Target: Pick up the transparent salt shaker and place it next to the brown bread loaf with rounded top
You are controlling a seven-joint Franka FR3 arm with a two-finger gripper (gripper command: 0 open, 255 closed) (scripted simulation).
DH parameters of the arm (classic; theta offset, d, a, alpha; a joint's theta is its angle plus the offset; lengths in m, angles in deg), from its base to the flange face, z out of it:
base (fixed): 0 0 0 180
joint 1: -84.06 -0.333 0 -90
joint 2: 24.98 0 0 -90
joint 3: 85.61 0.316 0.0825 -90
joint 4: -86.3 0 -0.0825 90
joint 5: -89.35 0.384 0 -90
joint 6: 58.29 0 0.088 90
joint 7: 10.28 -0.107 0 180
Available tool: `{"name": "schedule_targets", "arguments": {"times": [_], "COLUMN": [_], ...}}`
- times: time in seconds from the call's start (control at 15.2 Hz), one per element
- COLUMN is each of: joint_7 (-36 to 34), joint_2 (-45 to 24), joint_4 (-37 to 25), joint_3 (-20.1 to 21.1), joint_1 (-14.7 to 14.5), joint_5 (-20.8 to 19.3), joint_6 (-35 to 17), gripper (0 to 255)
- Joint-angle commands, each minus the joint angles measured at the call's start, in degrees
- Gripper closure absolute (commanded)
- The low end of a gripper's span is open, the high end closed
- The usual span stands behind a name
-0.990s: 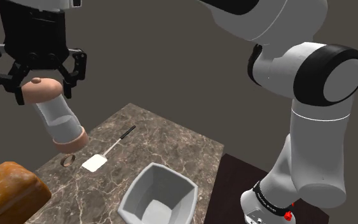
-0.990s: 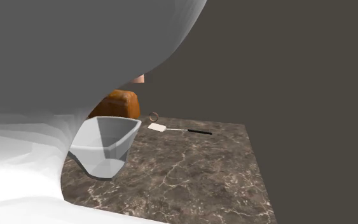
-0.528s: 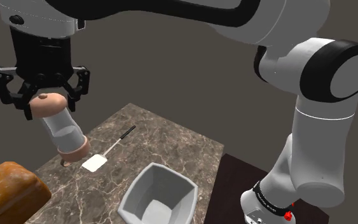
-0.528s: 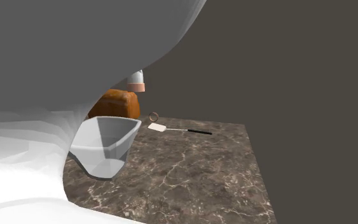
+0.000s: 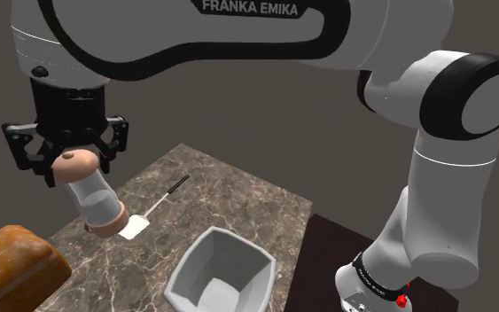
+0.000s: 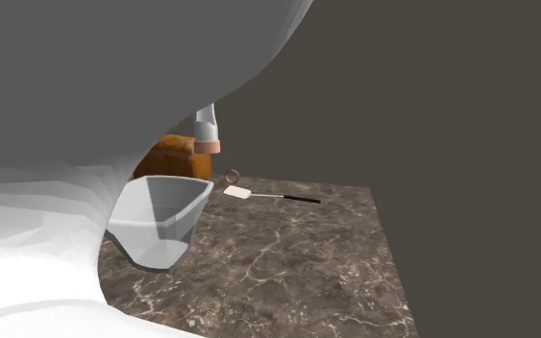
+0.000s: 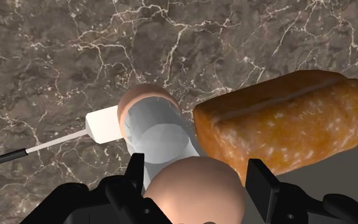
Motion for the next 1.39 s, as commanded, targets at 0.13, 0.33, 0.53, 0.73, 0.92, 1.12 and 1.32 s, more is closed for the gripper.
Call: {"name": "schedule_targets", "arguments": {"times": [0.13,0.33,0.53,0.73,0.92,1.12,1.32], "joint_7": [0.1,0.1,0.1,0.1,0.0,-0.1,-0.2], "joint_2": [0.3,0.3,0.1,-0.3,-0.7,-1.2,-1.9], "joint_4": [3.7,5.9,8.0,9.9,11.6,13.2,14.6], "joint_3": [-0.1,-0.2,-0.3,-0.4,-0.6,-0.8,-1.0], "joint_1": [0.5,0.8,0.9,1.0,1.1,1.1,1.0], "joint_5": [0.1,0.1,-0.1,-0.3,-0.6,-0.9,-1.3], "joint_6": [-3.4,-5.6,-7.9,-10.0,-12.1,-14.2,-16.2], "gripper": [255,255,255,255,255,255,255]}}
